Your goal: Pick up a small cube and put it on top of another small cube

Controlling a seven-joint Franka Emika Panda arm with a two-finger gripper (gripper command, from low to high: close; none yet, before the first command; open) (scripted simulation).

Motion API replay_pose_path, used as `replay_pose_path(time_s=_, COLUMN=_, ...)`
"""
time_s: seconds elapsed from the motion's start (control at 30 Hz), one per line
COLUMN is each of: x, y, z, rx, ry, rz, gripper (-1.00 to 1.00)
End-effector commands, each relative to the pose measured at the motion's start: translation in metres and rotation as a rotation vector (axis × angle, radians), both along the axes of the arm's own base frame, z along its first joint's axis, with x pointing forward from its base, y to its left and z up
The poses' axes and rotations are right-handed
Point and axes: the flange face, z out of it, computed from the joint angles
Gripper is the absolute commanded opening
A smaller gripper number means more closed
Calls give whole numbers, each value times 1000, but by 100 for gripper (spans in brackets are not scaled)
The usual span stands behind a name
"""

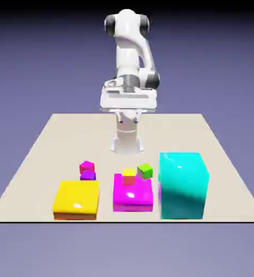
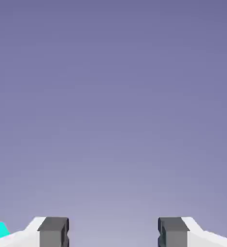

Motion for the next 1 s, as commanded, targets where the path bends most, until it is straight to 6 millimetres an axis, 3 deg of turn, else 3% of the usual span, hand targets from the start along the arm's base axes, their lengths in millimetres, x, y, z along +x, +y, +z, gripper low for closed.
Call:
replay_pose_path(time_s=0.0, x=2, y=-14, z=-17, rx=-4, ry=51, rz=-28, gripper=0)
replay_pose_path(time_s=0.2, x=-14, y=-95, z=-122, rx=19, ry=357, rz=-187, gripper=0)
replay_pose_path(time_s=0.43, x=-81, y=-165, z=-234, rx=149, ry=699, rz=-344, gripper=0)
replay_pose_path(time_s=0.5, x=-84, y=-167, z=-238, rx=154, ry=709, rz=-348, gripper=0)
replay_pose_path(time_s=0.77, x=-83, y=-167, z=-308, rx=154, ry=709, rz=-348, gripper=0)
replay_pose_path(time_s=0.8, x=-83, y=-167, z=-308, rx=154, ry=709, rz=-348, gripper=-100)
replay_pose_path(time_s=0.83, x=-83, y=-167, z=-308, rx=154, ry=709, rz=-348, gripper=-100)
replay_pose_path(time_s=0.97, x=-82, y=-168, z=-272, rx=154, ry=709, rz=-348, gripper=-100)
